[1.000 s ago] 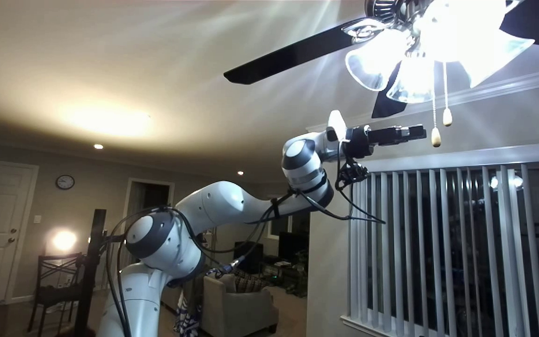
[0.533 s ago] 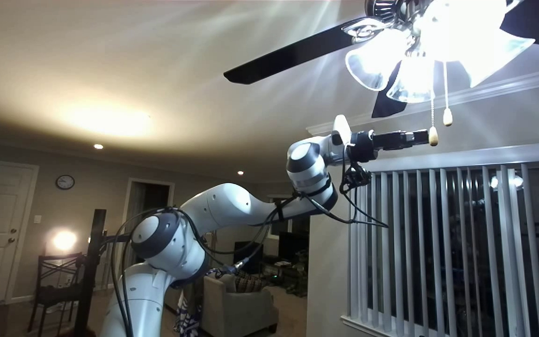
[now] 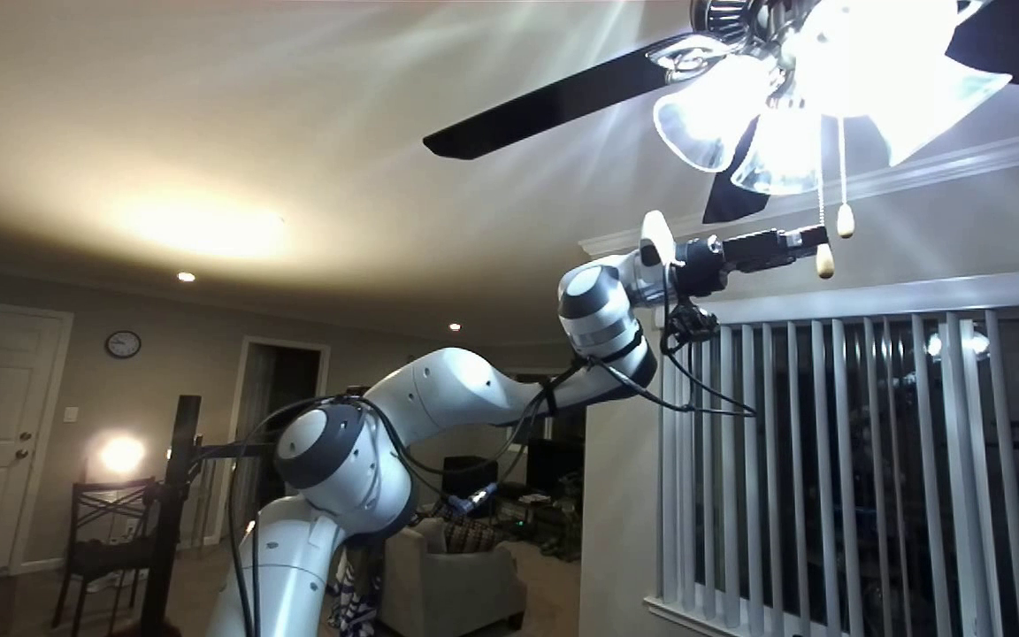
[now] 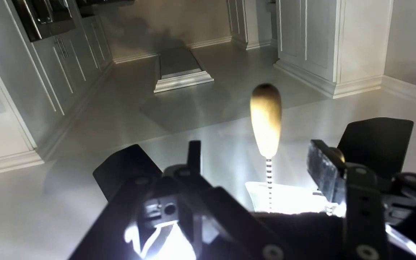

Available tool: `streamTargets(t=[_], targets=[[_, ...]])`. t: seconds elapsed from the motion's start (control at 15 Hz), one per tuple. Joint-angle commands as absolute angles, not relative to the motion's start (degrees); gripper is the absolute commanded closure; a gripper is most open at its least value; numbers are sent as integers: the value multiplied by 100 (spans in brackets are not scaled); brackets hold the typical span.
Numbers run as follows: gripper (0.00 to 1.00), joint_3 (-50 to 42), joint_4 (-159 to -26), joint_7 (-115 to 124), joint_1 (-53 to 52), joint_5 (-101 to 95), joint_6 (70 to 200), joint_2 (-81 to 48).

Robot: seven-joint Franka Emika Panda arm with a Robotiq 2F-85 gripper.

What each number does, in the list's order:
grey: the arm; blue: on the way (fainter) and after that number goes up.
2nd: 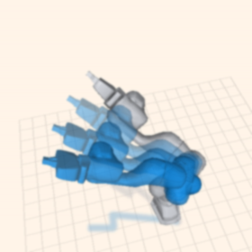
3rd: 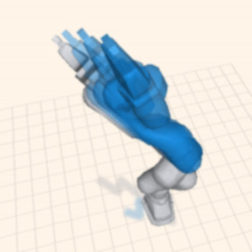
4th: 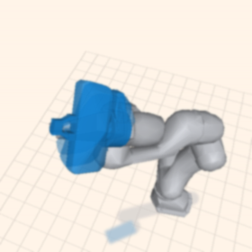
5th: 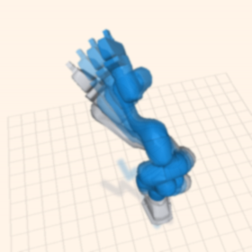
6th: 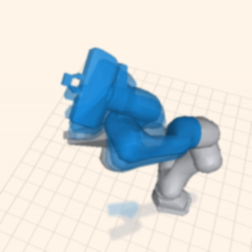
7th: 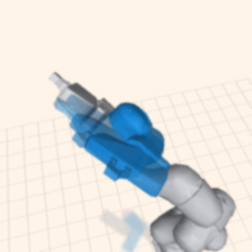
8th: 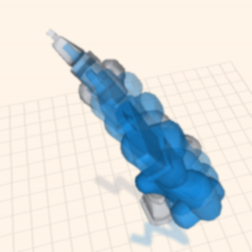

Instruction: Switch the chandelier off using the string switch

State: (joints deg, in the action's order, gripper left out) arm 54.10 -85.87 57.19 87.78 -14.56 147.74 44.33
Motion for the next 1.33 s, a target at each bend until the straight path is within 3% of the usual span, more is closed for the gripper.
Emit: streamTargets(t=[0.0, 0.33, 0.47, 1.27], targets=[[55, 5585, -8261, 5446, 8975, -1379, 14601, 4229], [87, 5712, -8133, 5305, 9046, -1337, 14343, 4148], [95, 5699, -8132, 5307, 9025, -1338, 14294, 4130], [94, 5647, -8405, 4339, 8726, -1424, 13885, 4055]])
